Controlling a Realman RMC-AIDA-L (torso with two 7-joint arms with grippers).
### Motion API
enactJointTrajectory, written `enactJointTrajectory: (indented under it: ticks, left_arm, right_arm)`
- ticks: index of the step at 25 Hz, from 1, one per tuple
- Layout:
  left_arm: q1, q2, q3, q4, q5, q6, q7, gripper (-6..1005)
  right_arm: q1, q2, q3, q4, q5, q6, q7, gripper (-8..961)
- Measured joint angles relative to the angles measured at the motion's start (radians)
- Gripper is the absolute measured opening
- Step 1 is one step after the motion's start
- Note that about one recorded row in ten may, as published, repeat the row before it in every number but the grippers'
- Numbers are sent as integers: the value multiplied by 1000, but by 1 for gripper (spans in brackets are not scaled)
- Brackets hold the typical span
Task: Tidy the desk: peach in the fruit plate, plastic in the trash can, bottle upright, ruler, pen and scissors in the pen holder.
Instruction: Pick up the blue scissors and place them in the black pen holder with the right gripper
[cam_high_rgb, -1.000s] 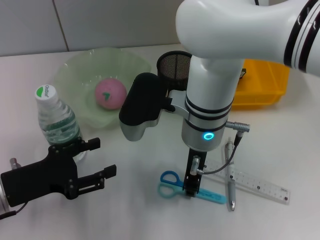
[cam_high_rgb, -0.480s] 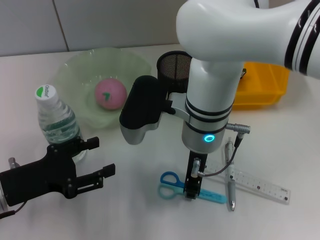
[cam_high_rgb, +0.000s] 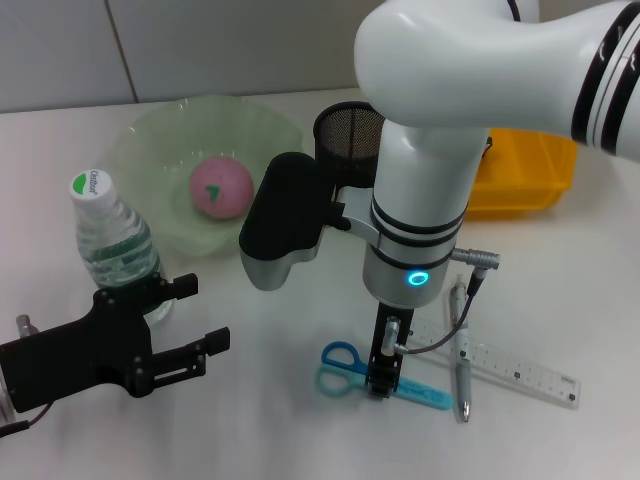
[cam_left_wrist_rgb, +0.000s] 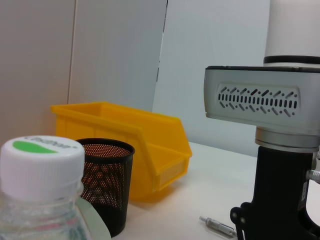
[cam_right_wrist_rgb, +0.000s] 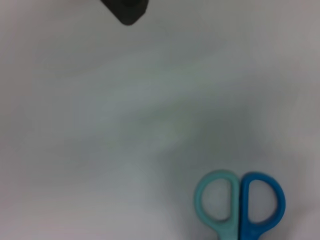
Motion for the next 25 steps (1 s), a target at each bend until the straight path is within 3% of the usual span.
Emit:
enactJointTrajectory:
  ticks: [25]
  left_arm:
    - [0,0,-10,9,0,3,-2,784]
  right_arm:
    - [4,0,-26,-1,-8,25,-3,248]
